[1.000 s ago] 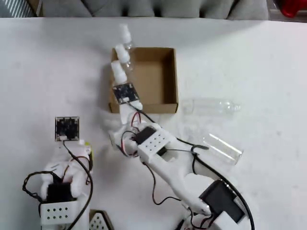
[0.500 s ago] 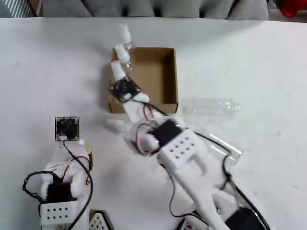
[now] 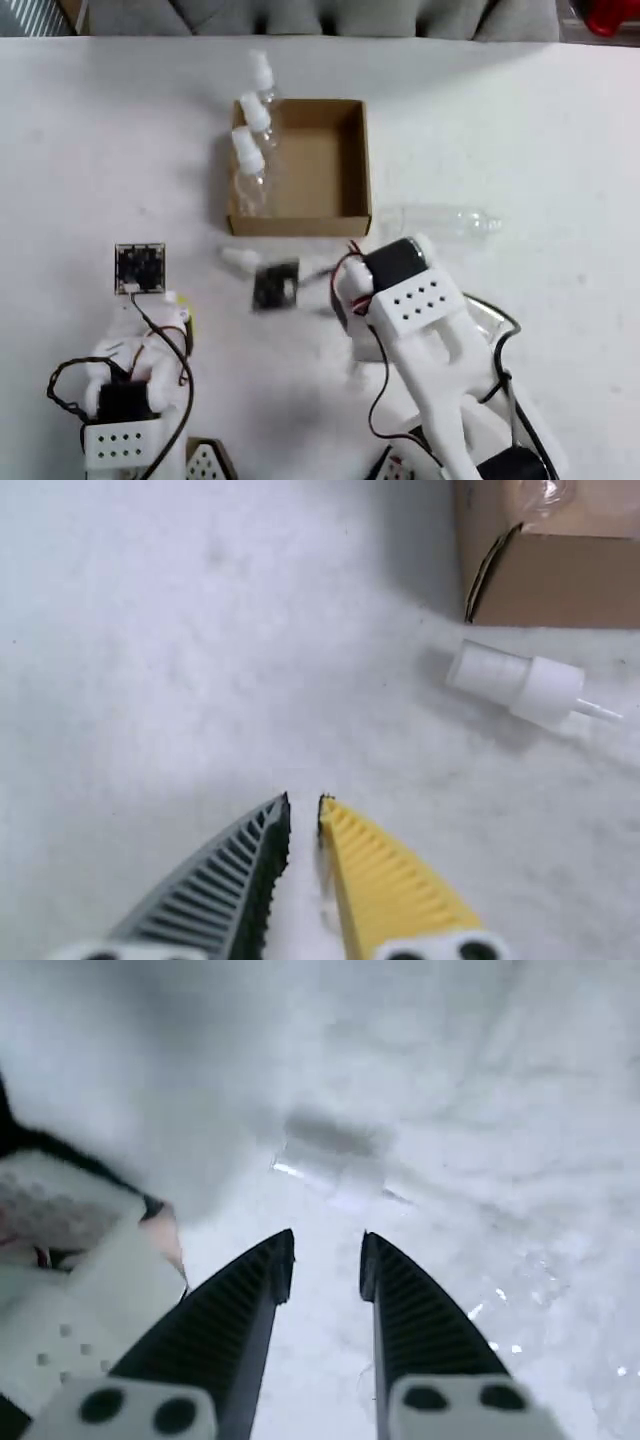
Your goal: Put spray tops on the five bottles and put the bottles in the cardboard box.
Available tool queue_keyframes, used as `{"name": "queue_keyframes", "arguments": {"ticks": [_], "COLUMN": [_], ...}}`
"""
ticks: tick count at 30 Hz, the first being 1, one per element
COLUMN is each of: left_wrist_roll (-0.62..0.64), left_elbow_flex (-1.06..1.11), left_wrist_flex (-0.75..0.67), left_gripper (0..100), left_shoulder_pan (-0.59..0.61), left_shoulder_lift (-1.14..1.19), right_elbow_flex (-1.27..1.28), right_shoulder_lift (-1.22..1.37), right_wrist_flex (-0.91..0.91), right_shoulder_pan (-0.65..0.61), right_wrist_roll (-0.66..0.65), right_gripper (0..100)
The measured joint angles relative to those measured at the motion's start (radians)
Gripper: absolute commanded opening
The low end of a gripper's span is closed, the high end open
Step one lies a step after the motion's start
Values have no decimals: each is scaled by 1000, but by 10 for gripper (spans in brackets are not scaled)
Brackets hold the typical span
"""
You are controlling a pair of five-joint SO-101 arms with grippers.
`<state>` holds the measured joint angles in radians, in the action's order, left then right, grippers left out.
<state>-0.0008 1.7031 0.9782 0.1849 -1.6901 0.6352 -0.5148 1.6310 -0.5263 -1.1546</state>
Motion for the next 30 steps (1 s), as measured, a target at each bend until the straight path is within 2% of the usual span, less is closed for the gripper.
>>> {"name": "queue_keyframes", "arguments": {"ticks": [4,7,12,23,30], "left_wrist_roll": [0,0,0,0,0], "left_elbow_flex": [0,0,0,0,0], "left_wrist_flex": [0,0,0,0,0], "left_gripper": [64,64,64,64,64], "left_shoulder_pan": [0,0,0,0,0], "left_shoulder_lift": [0,0,0,0,0], "right_elbow_flex": [141,213,285,298,445], "right_shoulder_lift": [-2,-2,-2,-2,-2], "right_wrist_flex": [-8,-66,-166,-267,-439], "right_shoulder_pan": [43,57,60,57,48], "right_wrist_roll": [-284,-359,-373,-379,-379], "right_gripper": [94,136,189,190,190]}}
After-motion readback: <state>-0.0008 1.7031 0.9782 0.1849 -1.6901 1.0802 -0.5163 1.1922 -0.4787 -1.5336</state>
